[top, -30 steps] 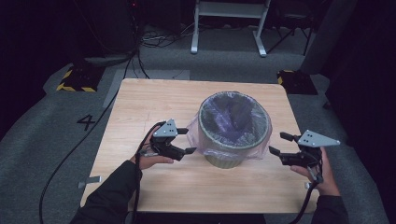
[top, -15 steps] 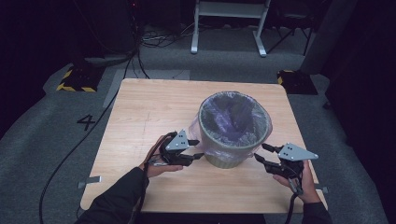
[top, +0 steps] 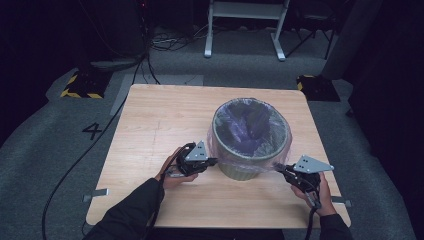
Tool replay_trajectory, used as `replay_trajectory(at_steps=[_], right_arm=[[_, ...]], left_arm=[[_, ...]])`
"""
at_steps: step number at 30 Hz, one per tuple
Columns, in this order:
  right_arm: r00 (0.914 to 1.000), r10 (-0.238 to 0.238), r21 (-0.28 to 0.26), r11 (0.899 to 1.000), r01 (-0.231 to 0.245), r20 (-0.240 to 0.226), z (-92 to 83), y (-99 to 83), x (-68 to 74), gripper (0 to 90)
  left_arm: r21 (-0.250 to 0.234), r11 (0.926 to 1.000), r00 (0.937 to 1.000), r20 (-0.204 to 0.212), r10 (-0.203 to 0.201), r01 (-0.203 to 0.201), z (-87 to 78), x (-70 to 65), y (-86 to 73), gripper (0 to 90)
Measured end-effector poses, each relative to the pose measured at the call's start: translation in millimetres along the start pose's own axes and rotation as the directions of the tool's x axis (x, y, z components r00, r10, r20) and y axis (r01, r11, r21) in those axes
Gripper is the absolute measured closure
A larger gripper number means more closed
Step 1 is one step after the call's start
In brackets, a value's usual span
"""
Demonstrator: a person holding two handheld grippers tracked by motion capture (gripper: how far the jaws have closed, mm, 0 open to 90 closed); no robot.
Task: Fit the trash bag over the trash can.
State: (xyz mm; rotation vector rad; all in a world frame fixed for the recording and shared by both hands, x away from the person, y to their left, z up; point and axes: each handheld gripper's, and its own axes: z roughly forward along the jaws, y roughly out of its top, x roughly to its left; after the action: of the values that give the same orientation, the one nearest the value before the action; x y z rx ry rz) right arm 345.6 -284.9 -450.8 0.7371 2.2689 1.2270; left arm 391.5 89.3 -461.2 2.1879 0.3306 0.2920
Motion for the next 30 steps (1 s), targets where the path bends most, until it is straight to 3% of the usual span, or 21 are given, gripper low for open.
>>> replay_trajectory(at_steps=[2,3,5,9,13,15,17,19,22,26,28,30], right_arm=[[0.9998,0.017,0.006,1.000,-0.017,-0.010,0.8,-3.6,-3.6,90.0],[0.9995,0.028,0.009,1.000,-0.028,-0.011,1.1,-5.4,-5.2,90.0],[0.9991,0.039,0.015,0.999,-0.039,-0.016,1.0,-8.5,-7.4,90.0],[0.9982,0.058,0.004,0.998,-0.058,-0.014,-3.3,-12.5,-9.6,88.0],[0.9963,0.077,-0.008,0.997,-0.077,-0.040,-11.0,-15.2,-10.6,63.7],[0.9950,0.080,-0.019,0.997,-0.081,-0.061,-17.0,-16.5,-10.2,48.4],[0.9930,0.112,-0.022,0.993,-0.113,-0.039,-24.4,-17.2,-10.0,32.3],[0.9919,0.125,-0.033,0.991,-0.126,-0.021,-30.7,-17.6,-10.4,25.3],[0.9921,0.126,-0.052,0.991,-0.126,0.000,-39.6,-17.8,-9.7,22.8],[0.9930,0.117,-0.059,0.992,-0.116,0.017,-47.1,-16.6,-7.8,21.6],[0.9936,0.110,-0.074,0.991,-0.108,0.026,-51.2,-14.4,-7.1,21.3],[0.9936,0.108,-0.093,0.990,-0.105,0.031,-55.8,-10.6,-7.4,21.3]], left_arm=[[0.014,0.9998,0.9996,-0.024,-0.012,0.012,1.0,-0.4,-4.0,85.8],[0.010,0.9996,0.9991,-0.033,-0.026,0.026,-0.4,-0.1,-5.7,77.6],[-0.017,0.9987,0.9984,-0.027,-0.049,0.049,-6.2,-1.6,-10.0,69.7],[-0.014,0.9963,0.9951,-0.048,-0.086,0.085,-18.8,-7.2,-17.8,42.2],[0.005,0.9950,0.9922,-0.076,-0.099,0.099,-32.7,-14.9,-28.7,25.3],[0.017,0.9925,0.9908,-0.062,-0.120,0.121,-38.1,-17.4,-35.3,19.6],[0.023,0.9902,0.9888,-0.062,-0.136,0.138,-43.0,-19.6,-42.4,16.1],[0.034,0.9868,0.9858,-0.063,-0.156,0.158,-47.0,-20.4,-49.1,16.0],[0.044,0.9826,0.9814,-0.074,-0.177,0.180,-51.4,-22.6,-57.0,16.0],[0.008,0.9821,0.9796,-0.072,-0.187,0.188,-58.2,-28.6,-63.7,15.6],[0.033,0.9796,0.9765,-0.092,-0.195,0.198,-56.8,-30.9,-66.6,15.7],[0.064,0.9789,0.9773,-0.099,-0.187,0.194,-53.4,-33.4,-71.0,15.7]])
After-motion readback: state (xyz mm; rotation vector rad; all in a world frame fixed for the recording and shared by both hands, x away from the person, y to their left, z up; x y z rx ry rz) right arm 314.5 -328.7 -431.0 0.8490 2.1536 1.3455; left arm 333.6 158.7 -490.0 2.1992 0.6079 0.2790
